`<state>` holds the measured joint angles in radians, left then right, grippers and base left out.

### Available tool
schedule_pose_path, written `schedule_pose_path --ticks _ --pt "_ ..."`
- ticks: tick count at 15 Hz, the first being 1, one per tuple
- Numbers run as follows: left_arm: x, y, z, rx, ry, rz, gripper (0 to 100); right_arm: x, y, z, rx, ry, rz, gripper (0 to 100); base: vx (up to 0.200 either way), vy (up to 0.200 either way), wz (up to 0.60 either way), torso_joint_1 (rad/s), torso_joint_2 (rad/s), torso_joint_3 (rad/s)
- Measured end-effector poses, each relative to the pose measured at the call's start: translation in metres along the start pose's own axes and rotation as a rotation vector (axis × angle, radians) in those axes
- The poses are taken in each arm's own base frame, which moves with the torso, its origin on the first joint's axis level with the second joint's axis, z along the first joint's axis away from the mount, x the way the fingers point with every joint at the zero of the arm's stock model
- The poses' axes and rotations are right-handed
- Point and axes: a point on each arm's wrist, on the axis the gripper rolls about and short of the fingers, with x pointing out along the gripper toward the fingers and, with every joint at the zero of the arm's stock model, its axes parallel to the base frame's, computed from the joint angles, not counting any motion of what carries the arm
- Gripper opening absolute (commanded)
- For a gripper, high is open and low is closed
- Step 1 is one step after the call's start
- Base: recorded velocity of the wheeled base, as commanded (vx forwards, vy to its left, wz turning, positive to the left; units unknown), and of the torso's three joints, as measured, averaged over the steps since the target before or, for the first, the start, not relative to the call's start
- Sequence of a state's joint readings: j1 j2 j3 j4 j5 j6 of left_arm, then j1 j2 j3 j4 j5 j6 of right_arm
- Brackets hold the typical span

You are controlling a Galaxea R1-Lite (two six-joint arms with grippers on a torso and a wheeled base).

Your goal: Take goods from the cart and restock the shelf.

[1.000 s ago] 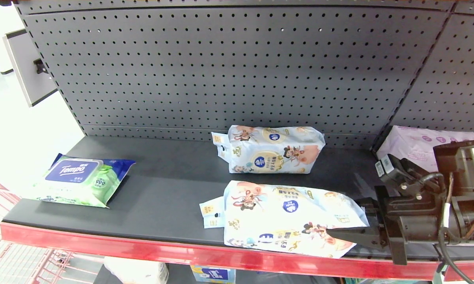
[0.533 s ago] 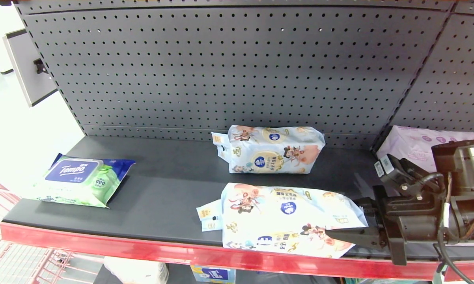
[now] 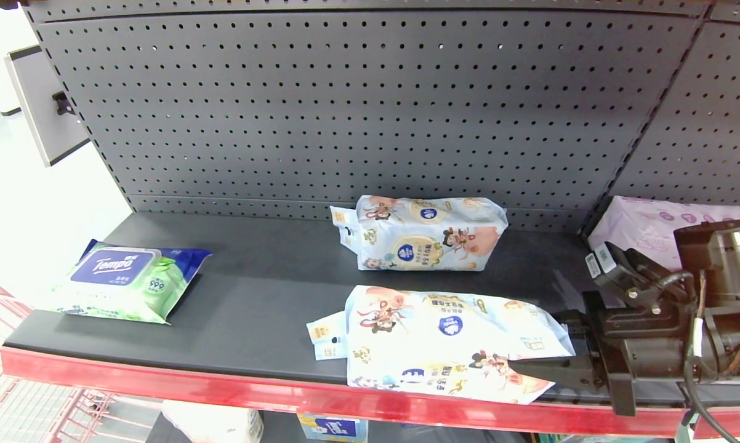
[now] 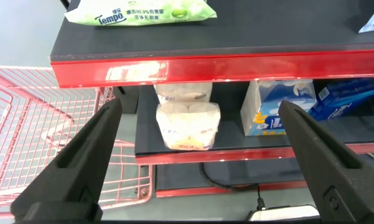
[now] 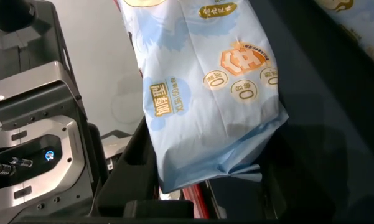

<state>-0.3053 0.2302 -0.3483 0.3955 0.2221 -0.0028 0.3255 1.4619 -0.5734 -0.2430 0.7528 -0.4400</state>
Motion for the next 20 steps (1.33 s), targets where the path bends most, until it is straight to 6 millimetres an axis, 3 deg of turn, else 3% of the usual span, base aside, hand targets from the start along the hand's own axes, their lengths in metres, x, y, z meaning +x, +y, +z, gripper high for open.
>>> schedule_pose_path --ticks 6,7,14,20 --pt "0.0 0.0 0.0 0.0 0.002 0.0 100 -0.001 0.001 -0.001 0.003 0.001 -0.002 0 0.0 0.0 0.0 0.0 0.0 0.0" --pt "0.0 0.0 0.0 0.0 0.001 0.0 100 -0.001 0.001 -0.001 0.001 0.0 -0.002 100 0.0 0.0 0.0 0.0 0.0 0.0" --pt "0.0 0.0 0.0 0.0 0.001 0.0 100 -0.006 0.004 -0.001 0.007 0.011 -0.047 100 0.0 0.0 0.0 0.0 0.0 0.0" --pt "-0.001 0.0 0.0 -0.002 -0.009 -0.009 100 -0.028 0.023 -0.02 0.025 0.035 -0.148 100 0.0 0.0 0.0 0.0 0.0 0.0"
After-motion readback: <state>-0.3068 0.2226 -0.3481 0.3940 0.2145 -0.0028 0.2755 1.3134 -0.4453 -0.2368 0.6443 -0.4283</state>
